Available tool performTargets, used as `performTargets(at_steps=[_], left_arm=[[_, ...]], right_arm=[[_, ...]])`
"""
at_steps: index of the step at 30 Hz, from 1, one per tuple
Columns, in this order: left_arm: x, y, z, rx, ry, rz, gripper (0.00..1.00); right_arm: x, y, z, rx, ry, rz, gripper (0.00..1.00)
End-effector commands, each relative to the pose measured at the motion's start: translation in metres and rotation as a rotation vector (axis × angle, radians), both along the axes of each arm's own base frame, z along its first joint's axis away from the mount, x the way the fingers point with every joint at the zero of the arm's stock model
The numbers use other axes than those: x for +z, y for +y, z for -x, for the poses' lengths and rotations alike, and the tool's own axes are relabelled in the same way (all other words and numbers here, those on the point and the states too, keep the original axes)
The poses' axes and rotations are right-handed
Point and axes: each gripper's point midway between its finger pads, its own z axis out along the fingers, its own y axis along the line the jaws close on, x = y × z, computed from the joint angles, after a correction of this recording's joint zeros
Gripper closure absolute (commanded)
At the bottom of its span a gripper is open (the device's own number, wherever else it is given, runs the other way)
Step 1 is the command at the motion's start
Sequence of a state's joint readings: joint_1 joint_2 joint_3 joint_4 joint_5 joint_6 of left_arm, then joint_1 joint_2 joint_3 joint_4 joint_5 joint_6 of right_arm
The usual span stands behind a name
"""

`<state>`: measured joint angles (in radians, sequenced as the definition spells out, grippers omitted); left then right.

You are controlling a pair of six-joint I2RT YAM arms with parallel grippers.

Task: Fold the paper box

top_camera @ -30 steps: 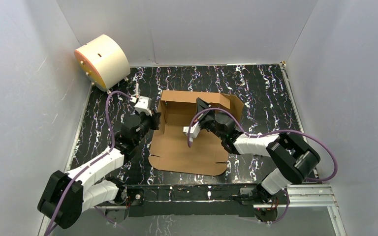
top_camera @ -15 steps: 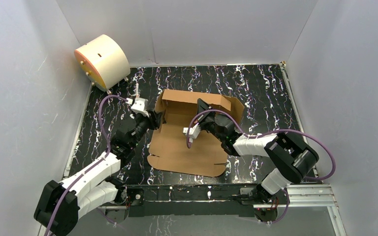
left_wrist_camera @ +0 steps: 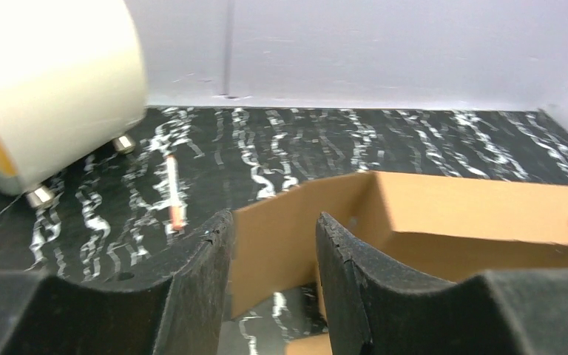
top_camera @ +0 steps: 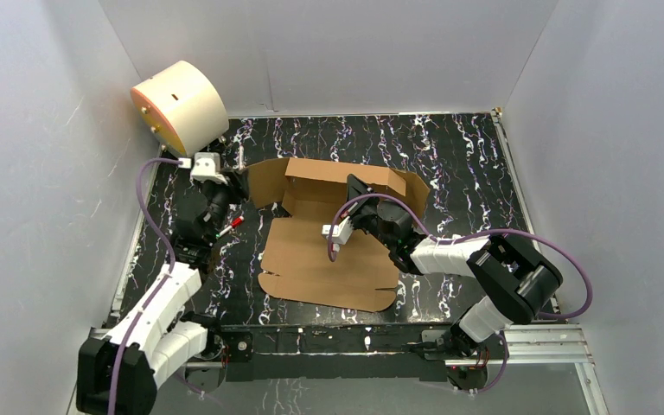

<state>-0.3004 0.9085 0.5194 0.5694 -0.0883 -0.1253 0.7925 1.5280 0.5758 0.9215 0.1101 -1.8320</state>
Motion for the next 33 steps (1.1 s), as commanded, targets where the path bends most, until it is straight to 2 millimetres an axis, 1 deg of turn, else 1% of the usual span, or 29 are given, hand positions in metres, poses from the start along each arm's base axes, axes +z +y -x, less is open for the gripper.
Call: performTargets(at_steps=[1,8,14,15,16,17,21,25,28,33], left_arm=[[0.016,0.024,-0.019,0.039,-0.038,0.065,0.57],[0.010,0.041,-0.046,0.089,-0.008,0.027,0.57],[0.005,0.045,-0.070,-0.010,0.051,0.114,0.58],[0.003,0.042,-0.073,-0.036,0.067,0.134,0.57],[-0.001,0.053,-0.078,-0.031,0.086,0.153,0.57],[-0.004,0.053,-0.082,-0.053,0.103,0.166,0.57],[-0.024,0.045,-0.092,-0.132,0.164,0.199,0.56],[-0.048,0.034,-0.097,-0.203,0.219,0.201,0.56],[-0.060,0.023,-0.094,-0.277,0.242,0.195,0.56],[-0.073,0.005,-0.080,-0.409,0.260,0.193,0.56]], right_arm=[[0.009,-0.001,0.000,-0.009,-0.013,-0.004,1.00],[0.012,0.001,0.000,-0.003,-0.010,-0.012,1.00],[0.016,0.002,0.001,0.005,-0.014,-0.022,1.00],[0.017,0.002,0.001,0.004,-0.015,-0.025,1.00],[0.017,0.002,0.001,0.004,-0.012,-0.024,1.00],[0.018,0.002,0.001,0.006,-0.011,-0.025,1.00],[0.019,0.002,0.003,0.014,-0.011,-0.032,1.00],[0.018,0.004,0.004,0.024,-0.005,-0.035,1.00],[0.016,0.005,0.005,0.030,0.000,-0.032,1.00],[0.016,0.006,0.004,0.026,0.004,-0.032,1.00]])
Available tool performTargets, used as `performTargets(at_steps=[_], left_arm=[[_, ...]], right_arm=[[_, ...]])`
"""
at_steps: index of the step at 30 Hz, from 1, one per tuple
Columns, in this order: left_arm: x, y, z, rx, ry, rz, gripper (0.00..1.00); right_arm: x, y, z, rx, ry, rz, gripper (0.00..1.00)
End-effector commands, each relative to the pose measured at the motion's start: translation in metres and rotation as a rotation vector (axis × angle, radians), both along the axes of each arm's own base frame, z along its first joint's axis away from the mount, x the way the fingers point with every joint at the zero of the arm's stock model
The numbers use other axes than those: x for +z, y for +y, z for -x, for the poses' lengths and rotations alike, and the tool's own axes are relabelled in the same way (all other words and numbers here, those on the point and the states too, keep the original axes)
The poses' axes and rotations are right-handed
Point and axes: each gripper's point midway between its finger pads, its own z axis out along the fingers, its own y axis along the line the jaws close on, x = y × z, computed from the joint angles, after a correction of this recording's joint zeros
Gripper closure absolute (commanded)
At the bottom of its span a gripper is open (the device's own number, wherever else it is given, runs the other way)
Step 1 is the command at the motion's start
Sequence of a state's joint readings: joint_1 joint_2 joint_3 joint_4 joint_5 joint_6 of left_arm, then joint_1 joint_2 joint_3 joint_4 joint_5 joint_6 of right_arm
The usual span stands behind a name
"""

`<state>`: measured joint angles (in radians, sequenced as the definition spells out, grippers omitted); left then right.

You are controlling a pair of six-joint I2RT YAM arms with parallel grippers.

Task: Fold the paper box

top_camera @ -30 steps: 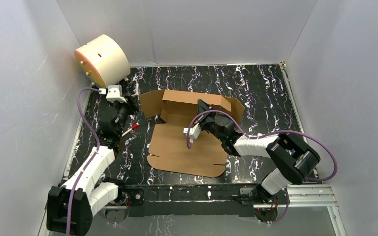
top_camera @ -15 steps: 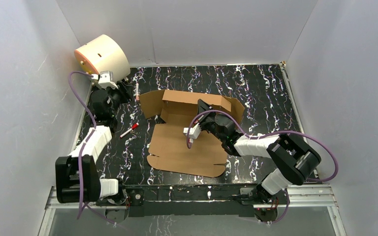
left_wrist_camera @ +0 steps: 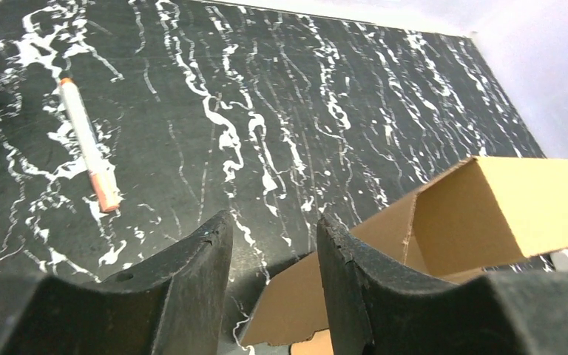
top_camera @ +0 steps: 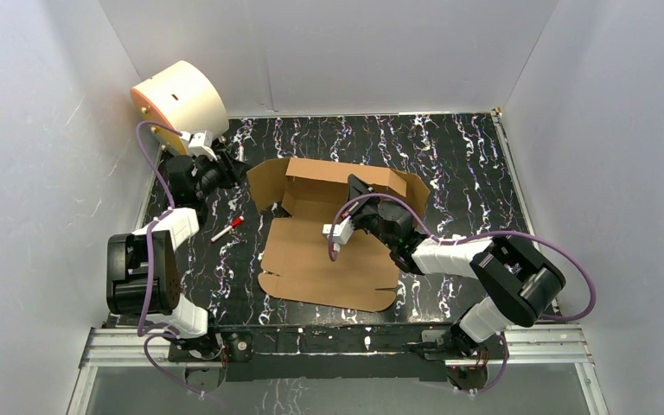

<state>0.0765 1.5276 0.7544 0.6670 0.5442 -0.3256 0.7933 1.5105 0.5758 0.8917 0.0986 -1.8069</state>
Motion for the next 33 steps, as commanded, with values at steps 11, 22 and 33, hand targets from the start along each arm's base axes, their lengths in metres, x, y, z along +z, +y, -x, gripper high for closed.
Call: performTargets(at_steps=[11,22,33], left_arm=[[0.005,-0.050,0.044,-0.334,-0.097,0.041,0.54],[0.001,-0.090,0.067,-0.464,-0.126,0.010,0.54],[-0.013,-0.102,0.066,-0.422,-0.158,-0.065,0.48]], right_arm=[[0.014,0.007,0.000,0.014,-0.008,-0.024,1.00],[0.009,0.012,0.001,0.031,0.014,-0.013,1.00],[0.006,0.017,0.005,0.051,0.031,-0.009,1.00]])
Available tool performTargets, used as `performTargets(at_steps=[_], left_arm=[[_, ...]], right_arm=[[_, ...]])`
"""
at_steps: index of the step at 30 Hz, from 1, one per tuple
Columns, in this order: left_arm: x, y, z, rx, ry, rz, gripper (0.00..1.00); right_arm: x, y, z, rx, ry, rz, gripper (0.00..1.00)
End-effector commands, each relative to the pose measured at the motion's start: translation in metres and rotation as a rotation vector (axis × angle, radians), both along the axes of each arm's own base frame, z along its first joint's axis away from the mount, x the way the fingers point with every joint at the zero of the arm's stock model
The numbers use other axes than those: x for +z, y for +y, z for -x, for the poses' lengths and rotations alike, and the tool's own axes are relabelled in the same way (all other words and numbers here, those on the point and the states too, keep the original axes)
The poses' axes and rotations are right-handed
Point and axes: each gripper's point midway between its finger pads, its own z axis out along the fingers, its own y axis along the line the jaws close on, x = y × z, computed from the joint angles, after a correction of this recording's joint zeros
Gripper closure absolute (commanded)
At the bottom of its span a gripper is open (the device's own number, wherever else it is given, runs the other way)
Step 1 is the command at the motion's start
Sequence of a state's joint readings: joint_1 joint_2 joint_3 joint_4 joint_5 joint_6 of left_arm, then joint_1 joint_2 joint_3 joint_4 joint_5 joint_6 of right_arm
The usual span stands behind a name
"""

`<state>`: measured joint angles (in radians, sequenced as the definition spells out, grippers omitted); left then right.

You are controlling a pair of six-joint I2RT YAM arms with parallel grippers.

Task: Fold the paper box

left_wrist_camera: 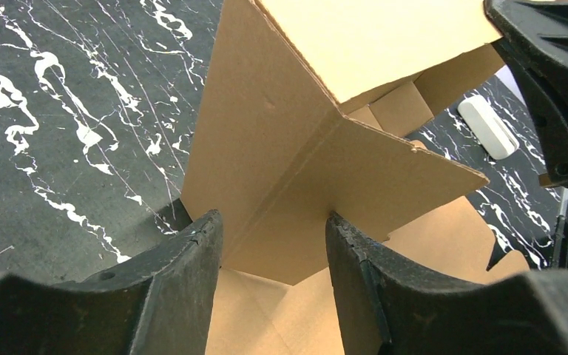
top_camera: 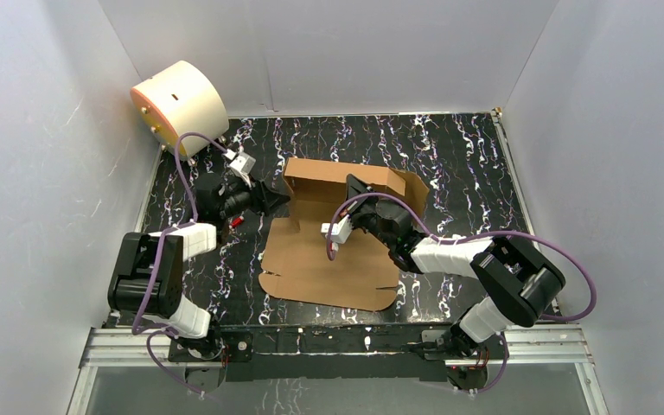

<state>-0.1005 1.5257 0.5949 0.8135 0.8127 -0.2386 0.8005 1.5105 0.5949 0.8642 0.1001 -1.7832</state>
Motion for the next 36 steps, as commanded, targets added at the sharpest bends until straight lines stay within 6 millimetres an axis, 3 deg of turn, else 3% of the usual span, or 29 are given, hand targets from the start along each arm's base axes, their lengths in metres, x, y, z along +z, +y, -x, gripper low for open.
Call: performTargets(at_steps=[1,18,29,36], left_arm=[[0.016,0.000,-0.012,0.043,-0.134,-0.035,0.48],[0.000,-0.009,-0.047,0.154,-0.256,-0.078,0.53],[-0.008,-0.007,-0.051,0.172,-0.276,-0.096,0.55],[-0.006,-0.007,-0.054,0.188,-0.278,-0.088,0.56]], right_arm=[[0.004,0.014,0.006,0.049,0.011,0.002,1.00],[-0.015,0.017,0.008,0.053,0.103,0.031,1.00],[0.003,0.022,0.006,0.055,0.136,-0.005,1.00],[-0.003,0.023,0.004,0.049,0.157,0.005,1.00]])
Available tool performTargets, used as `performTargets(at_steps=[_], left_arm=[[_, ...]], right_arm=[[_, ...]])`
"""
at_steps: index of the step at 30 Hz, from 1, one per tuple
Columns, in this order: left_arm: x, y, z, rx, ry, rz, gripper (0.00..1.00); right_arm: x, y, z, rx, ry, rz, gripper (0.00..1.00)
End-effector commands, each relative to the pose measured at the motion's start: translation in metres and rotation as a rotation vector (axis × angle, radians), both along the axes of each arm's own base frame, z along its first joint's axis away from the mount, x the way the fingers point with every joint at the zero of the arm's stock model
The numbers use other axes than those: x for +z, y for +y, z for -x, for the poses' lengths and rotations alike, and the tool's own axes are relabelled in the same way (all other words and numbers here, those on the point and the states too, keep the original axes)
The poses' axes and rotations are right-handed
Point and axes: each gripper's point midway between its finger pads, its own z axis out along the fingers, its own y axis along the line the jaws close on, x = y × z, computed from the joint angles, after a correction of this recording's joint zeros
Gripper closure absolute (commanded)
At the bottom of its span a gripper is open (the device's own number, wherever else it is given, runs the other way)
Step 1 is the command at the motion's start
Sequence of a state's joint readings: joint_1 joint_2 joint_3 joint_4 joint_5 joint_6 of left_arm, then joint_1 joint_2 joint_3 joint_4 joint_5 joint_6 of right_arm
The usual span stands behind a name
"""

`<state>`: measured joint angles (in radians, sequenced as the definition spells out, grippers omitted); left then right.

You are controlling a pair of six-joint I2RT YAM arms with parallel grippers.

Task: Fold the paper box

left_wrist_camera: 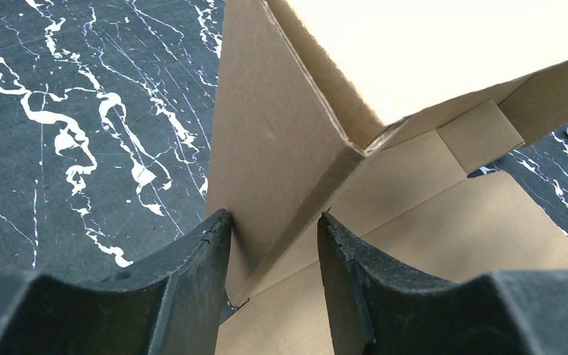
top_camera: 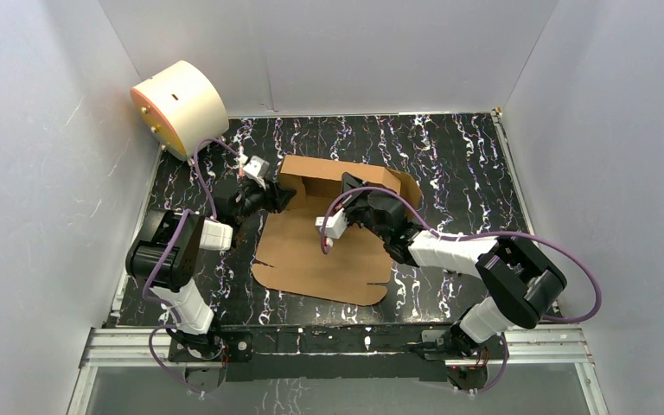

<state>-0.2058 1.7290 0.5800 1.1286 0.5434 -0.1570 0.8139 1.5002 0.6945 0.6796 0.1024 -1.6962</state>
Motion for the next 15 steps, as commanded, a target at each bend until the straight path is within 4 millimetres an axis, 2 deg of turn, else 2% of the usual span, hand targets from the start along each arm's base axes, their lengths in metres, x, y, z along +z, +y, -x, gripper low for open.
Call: performTargets(at_steps=[1,7,15], left_arm=[[0.025,0.005,-0.014,0.045,-0.117,0.002,0.57],[0.028,0.008,-0.023,0.148,-0.116,0.024,0.64],[0.048,0.016,-0.033,0.303,-0.179,0.105,0.66]], right_arm=[[-0.004,0.012,0.009,0.053,0.053,0.009,1.00],[-0.011,0.014,0.009,0.056,0.102,0.001,1.00],[-0.019,0.018,0.008,0.049,0.185,0.001,1.00]])
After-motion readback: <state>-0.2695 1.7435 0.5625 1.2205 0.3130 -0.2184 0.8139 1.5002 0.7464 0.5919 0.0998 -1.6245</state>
